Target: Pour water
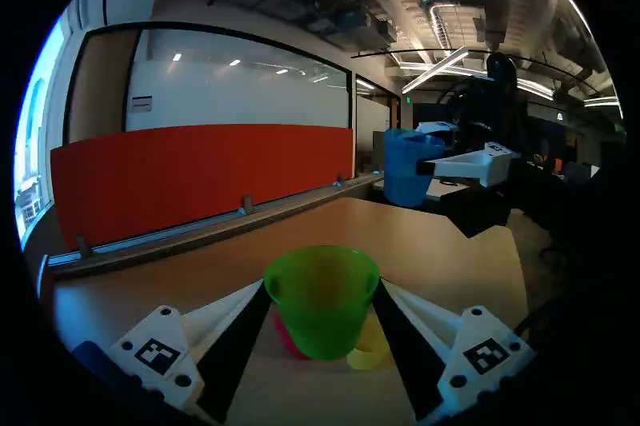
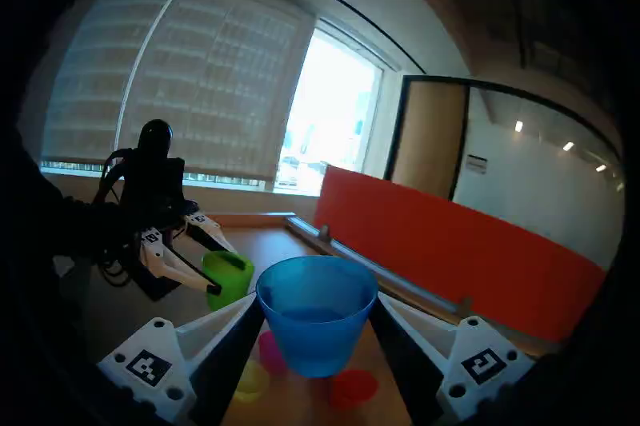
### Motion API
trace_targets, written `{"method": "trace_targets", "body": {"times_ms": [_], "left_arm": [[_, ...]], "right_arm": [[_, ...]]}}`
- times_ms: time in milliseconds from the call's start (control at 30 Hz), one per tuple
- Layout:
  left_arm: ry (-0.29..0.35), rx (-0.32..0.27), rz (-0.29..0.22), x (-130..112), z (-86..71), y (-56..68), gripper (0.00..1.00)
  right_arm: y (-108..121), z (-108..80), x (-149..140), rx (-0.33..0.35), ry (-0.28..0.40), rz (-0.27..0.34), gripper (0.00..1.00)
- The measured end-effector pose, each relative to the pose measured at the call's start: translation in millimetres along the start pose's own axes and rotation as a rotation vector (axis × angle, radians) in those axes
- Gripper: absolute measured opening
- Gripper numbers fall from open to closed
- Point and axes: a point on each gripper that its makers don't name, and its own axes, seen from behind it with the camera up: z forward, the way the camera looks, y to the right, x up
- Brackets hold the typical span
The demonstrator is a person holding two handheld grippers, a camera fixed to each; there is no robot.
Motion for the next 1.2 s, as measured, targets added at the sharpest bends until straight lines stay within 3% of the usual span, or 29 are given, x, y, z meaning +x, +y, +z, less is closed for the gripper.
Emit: {"method": "trace_targets", "body": {"times_ms": [567, 1200], "left_arm": [[0.019, -0.072, 0.024, -3.1, 3.7, 33.4, 0.87], [0.038, -0.113, 0.026, -1.9, 11.2, 50.5, 0.87]], "right_arm": [[-6.2, 15.7, 23.1, 0.037, 0.000, -0.176, 0.90], [-9.3, 37.1, 48.9, 0.042, 0.012, -0.351, 0.90]]}}
